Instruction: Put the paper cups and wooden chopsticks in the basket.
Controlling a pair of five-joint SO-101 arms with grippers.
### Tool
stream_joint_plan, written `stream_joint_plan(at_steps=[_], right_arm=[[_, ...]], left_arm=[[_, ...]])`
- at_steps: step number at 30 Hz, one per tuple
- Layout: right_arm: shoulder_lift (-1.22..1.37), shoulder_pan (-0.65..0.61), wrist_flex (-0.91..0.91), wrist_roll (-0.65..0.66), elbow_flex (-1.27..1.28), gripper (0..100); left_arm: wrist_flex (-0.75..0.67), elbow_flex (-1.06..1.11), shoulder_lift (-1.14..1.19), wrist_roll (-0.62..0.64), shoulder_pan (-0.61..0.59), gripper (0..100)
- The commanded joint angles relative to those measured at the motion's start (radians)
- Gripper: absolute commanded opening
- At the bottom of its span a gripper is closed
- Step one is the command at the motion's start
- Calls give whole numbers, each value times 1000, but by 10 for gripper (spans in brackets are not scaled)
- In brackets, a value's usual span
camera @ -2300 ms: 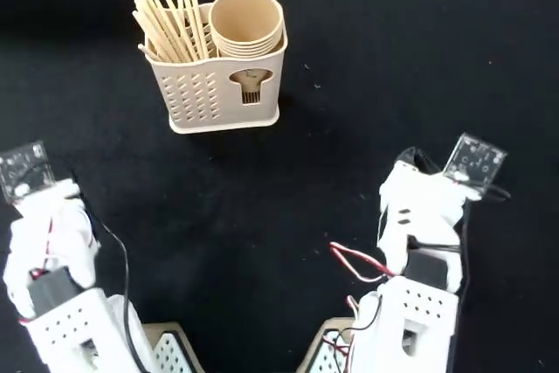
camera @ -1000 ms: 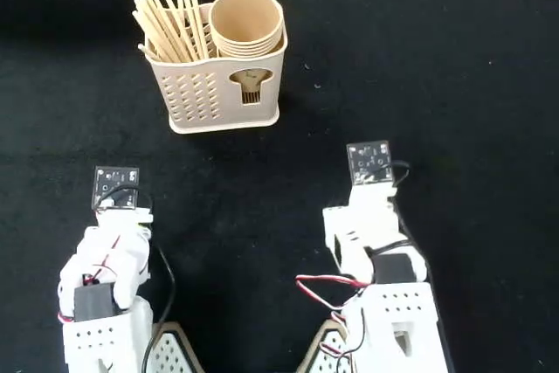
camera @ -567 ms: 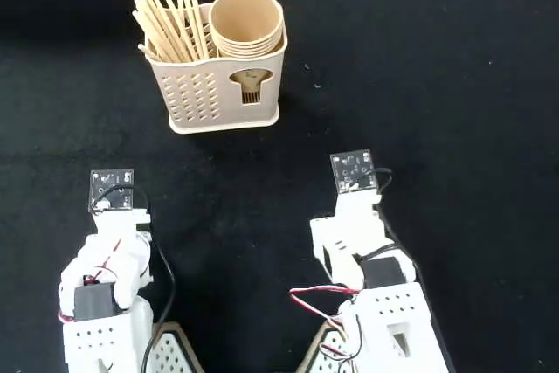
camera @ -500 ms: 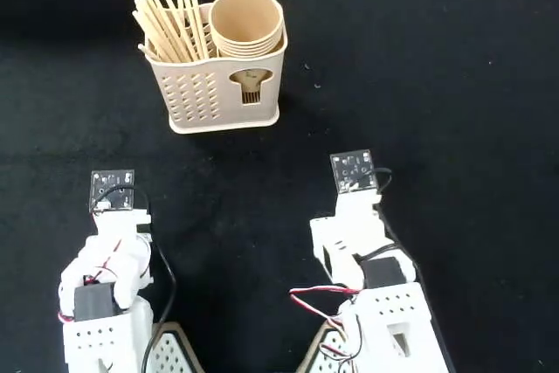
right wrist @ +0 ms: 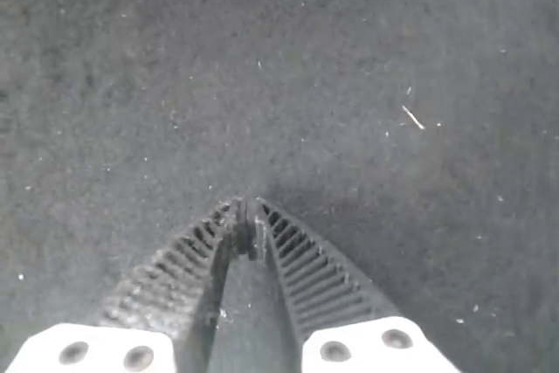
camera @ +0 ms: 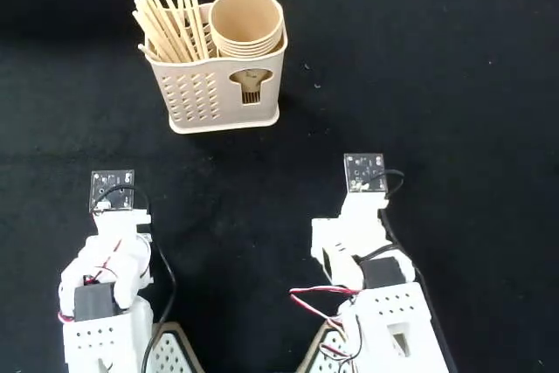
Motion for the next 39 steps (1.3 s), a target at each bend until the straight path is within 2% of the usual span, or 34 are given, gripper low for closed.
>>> stream_joint_plan(at_steps=[1,7,12,16,18,20,22,24,27,33,35,39], right_arm=[[-13,-6,0,-9,-15,15],[-21,-5,0,-9,-10,15],[-211,-3,12,-6,48,15],[-341,2,132,-5,48,15],[-369,61,249,-5,48,15],[-398,173,367,-11,45,15],[-441,284,414,-11,47,15],[-510,341,433,-6,44,15],[-634,338,516,-6,36,15],[-622,338,514,-8,36,15],[-624,336,514,-8,36,15],[-624,336,514,-8,36,15]], left_arm=[[25,15,-12,5,4,32],[25,15,-11,5,4,32],[25,15,-12,3,12,32],[26,15,-12,3,12,32],[26,15,-12,3,12,32],[26,15,-12,3,12,32],[26,15,-14,3,12,32],[26,15,-15,3,12,32],[28,15,-17,3,13,32],[28,15,-18,3,16,32],[28,15,-18,3,50,32],[28,15,-18,3,203,32]])
